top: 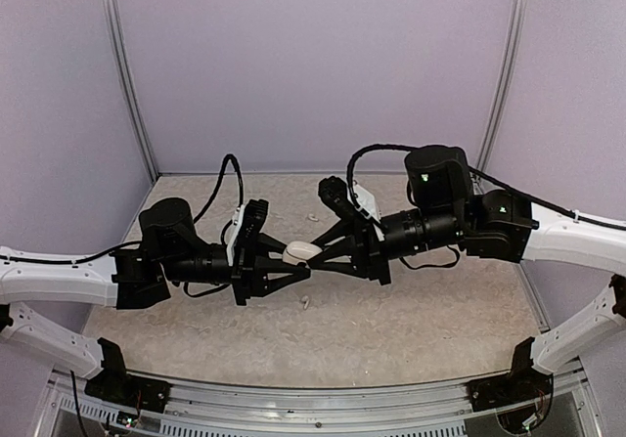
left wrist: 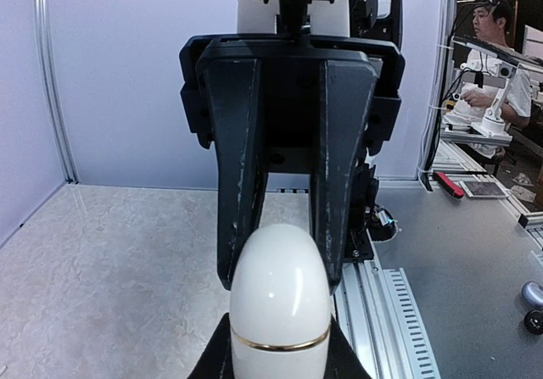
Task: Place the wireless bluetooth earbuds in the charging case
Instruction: Pass from the right arm to the left, then open the charging case.
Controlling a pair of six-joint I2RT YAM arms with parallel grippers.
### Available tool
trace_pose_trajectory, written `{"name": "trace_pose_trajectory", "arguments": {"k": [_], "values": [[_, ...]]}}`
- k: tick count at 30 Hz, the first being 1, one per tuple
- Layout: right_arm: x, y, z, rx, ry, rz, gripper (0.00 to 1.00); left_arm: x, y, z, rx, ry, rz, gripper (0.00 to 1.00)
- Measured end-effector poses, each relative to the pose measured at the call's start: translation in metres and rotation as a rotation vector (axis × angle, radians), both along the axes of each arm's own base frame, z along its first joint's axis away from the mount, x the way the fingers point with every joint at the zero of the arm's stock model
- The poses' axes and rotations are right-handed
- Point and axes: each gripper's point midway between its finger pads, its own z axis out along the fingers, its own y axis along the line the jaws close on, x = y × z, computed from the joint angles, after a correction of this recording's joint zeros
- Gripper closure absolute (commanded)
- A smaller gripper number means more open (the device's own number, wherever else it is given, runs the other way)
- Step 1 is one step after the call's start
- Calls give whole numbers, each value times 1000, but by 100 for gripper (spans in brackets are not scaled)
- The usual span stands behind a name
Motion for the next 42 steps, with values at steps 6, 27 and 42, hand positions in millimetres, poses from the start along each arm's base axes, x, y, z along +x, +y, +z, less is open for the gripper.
{"name": "trace_pose_trajectory", "arguments": {"k": [6,27,42], "values": [[2,0,5,14,-8,-12,54,0,0,0,-1,-1,3,95],[20,-1,9,19,-23,-89,54,5,1,2,-4,0,31,99],[51,-18,21,47,-17,-203,54,3,3,-3,11,-2,20,99]]}}
